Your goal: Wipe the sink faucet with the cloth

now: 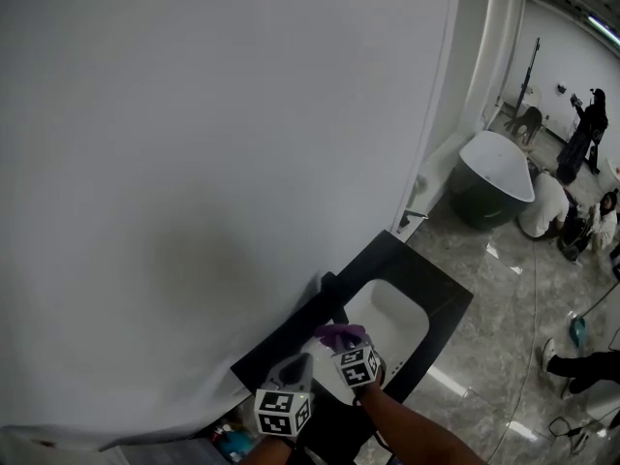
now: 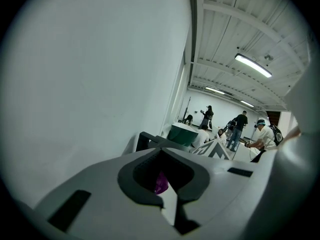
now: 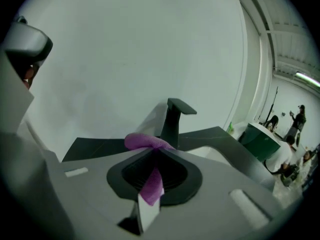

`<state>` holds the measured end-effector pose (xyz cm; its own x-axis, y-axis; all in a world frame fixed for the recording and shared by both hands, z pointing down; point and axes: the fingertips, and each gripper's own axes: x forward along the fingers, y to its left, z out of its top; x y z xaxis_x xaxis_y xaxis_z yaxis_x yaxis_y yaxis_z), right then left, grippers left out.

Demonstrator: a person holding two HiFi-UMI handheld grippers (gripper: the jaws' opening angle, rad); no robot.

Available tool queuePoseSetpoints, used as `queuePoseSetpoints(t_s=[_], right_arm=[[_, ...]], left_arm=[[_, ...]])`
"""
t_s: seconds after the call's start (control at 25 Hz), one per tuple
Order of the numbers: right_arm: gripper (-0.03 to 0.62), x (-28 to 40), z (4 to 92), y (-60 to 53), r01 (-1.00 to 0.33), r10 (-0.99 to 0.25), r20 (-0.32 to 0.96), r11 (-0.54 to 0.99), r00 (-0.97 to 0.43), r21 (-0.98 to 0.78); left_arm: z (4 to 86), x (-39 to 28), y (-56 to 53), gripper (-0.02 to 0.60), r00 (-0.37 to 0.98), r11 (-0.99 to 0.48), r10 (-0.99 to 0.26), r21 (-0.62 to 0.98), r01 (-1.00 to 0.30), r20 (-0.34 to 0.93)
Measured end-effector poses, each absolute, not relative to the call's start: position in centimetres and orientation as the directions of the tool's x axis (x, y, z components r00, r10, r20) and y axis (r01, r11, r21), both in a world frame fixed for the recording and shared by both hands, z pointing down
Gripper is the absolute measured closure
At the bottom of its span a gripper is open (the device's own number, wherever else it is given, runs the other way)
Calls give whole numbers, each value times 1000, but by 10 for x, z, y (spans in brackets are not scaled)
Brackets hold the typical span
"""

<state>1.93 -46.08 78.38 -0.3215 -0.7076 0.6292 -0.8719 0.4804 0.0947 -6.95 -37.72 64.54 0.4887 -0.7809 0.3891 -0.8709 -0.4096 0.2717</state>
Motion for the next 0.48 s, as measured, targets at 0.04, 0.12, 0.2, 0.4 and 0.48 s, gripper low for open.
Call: queuePoseSetpoints(t_s=[0.04, 0.12, 0.2, 0.4, 0.48], right_arm=[[565, 16, 776, -470, -872, -722, 612, 478, -323, 103], [565, 9, 763, -499, -871, -733, 600, 477, -321, 116], [565, 5, 766, -525, -858, -705, 635, 498, -315, 127], [565, 7, 782, -516, -799, -673, 667, 569, -319, 192], [565, 10, 789, -489, -782, -666, 673, 588, -324, 206]], left_arm=[[643, -69, -377, 577, 492, -416, -780, 267, -869, 386], [639, -71, -377, 577, 492, -421, -781, 258, -870, 385], [638, -73, -377, 577, 487, -418, -781, 252, -873, 391], [646, -72, -381, 577, 481, -411, -778, 251, -876, 403], [646, -73, -384, 577, 482, -408, -780, 259, -875, 400]])
